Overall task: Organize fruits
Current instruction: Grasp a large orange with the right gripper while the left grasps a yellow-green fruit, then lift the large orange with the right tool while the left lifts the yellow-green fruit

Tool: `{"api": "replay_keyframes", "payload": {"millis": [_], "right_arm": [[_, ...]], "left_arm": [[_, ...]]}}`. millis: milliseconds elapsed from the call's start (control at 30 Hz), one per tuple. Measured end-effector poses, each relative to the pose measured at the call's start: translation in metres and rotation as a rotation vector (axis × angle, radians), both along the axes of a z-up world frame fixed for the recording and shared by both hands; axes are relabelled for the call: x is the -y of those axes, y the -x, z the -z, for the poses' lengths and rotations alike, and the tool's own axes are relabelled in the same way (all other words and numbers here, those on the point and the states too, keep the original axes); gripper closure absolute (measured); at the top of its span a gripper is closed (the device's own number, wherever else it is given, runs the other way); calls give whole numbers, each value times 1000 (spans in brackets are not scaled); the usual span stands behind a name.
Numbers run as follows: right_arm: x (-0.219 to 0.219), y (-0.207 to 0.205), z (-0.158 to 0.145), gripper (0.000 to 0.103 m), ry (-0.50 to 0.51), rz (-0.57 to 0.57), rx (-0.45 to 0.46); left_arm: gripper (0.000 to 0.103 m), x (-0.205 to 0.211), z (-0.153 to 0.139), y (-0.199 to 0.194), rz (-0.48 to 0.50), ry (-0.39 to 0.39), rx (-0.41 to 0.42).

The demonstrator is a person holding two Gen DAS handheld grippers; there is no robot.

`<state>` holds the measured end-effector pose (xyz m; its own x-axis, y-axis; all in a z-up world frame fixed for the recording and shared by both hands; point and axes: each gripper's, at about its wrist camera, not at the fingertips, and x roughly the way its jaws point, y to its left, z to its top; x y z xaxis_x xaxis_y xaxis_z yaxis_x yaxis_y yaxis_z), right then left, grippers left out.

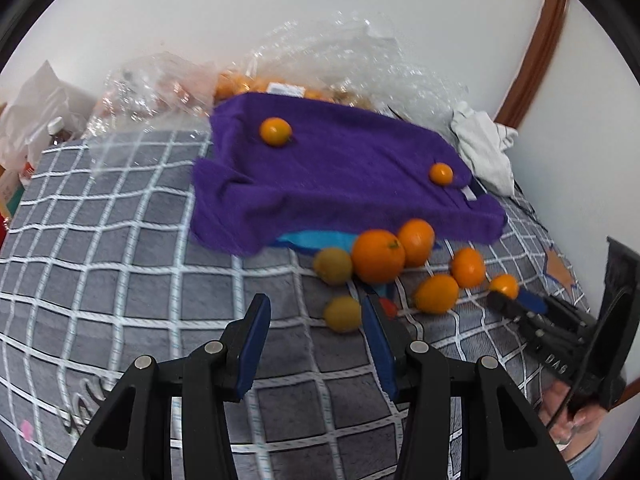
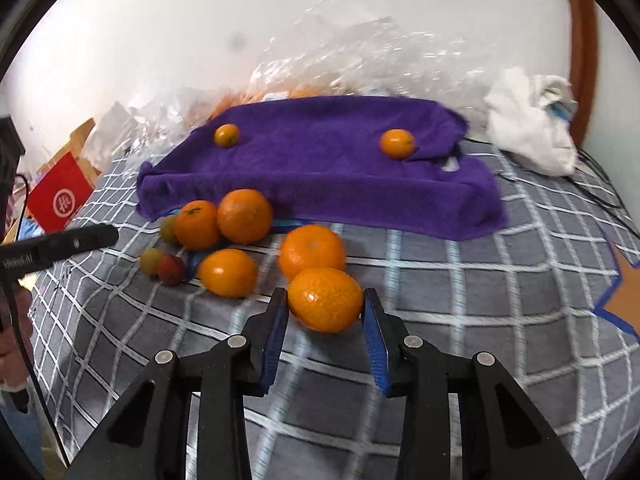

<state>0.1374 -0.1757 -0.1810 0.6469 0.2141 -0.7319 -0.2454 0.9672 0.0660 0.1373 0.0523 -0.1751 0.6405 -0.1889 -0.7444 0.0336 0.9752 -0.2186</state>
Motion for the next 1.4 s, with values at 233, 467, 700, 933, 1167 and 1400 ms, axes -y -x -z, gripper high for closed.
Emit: {"api": "replay_keyframes", "payload": {"millis": [233,467,700,933,1167,1400], "right_arm": [[20,2,-1,66,-65,37,11],[16,1,0,66,-54,31,4],[25,0,1,66,-92,60,-7],[19,-8,8,66,-38,66,-61],[15,-9,9,65,-10,69,-67],[15,-7,8,66,-5,78,-56]], "left_arm": [[59,12,18,-9,-13,-9,-22],[79,14,18,-7,-24,-33,7],[78,-7,20,-1,-75,-70,-1],[77,-10,29,-1,-76,-37,22],[78,-13,30,-2,-82,-6,23],[79,-32,34,5,-78,158,45]]}}
